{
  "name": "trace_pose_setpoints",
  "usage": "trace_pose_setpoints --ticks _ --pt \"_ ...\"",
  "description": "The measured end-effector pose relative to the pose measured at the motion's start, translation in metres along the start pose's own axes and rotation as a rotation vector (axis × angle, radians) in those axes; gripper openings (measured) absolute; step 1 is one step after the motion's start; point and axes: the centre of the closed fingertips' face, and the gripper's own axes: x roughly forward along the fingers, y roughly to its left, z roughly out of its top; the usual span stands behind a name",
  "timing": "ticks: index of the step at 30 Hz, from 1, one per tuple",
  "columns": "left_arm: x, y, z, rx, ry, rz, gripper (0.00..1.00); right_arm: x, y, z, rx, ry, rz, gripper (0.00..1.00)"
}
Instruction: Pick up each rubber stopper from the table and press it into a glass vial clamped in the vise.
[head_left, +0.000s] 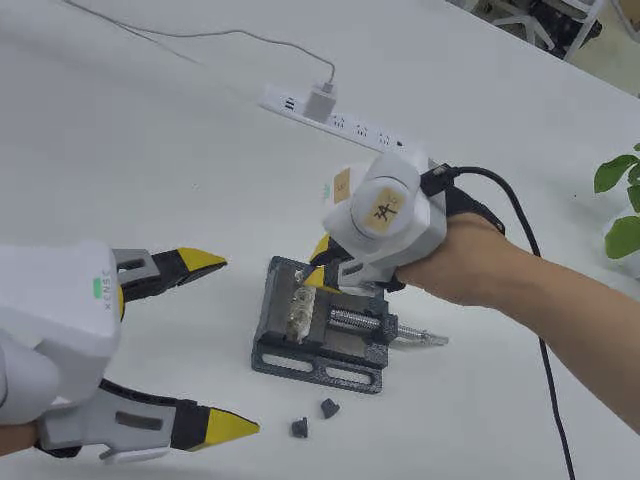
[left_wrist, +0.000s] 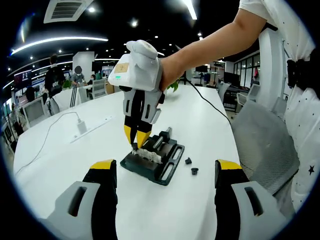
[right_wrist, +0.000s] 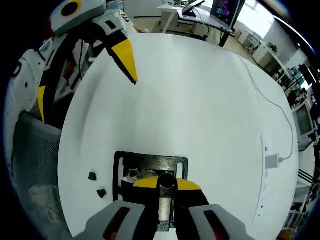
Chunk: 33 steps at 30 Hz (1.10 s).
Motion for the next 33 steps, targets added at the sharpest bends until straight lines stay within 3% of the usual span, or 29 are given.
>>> trace_pose_setpoints --ticks 1,4,21,33 --pt "0.0 0.0 0.0 0.001 0.0 0.0 0.79 0.0 0.0 0.0 0.05 -0.016 0.013 0.05" --pt "0.0 -0.001 0.001 0.0 0.0 0.001 0.79 -0.001 -0.002 -0.001 0.109 -0.043 0.027 0.05" --pt "-0.002 0.001 -0.001 -0.007 0.001 0.006 0.79 -0.003 0.003 0.002 0.112 -0.075 0.042 0.11" --pt "-0.002 0.001 -0.001 -0.009 0.0 0.006 0.78 -0.017 -0.002 0.003 0.116 -0.106 0.013 0.03"
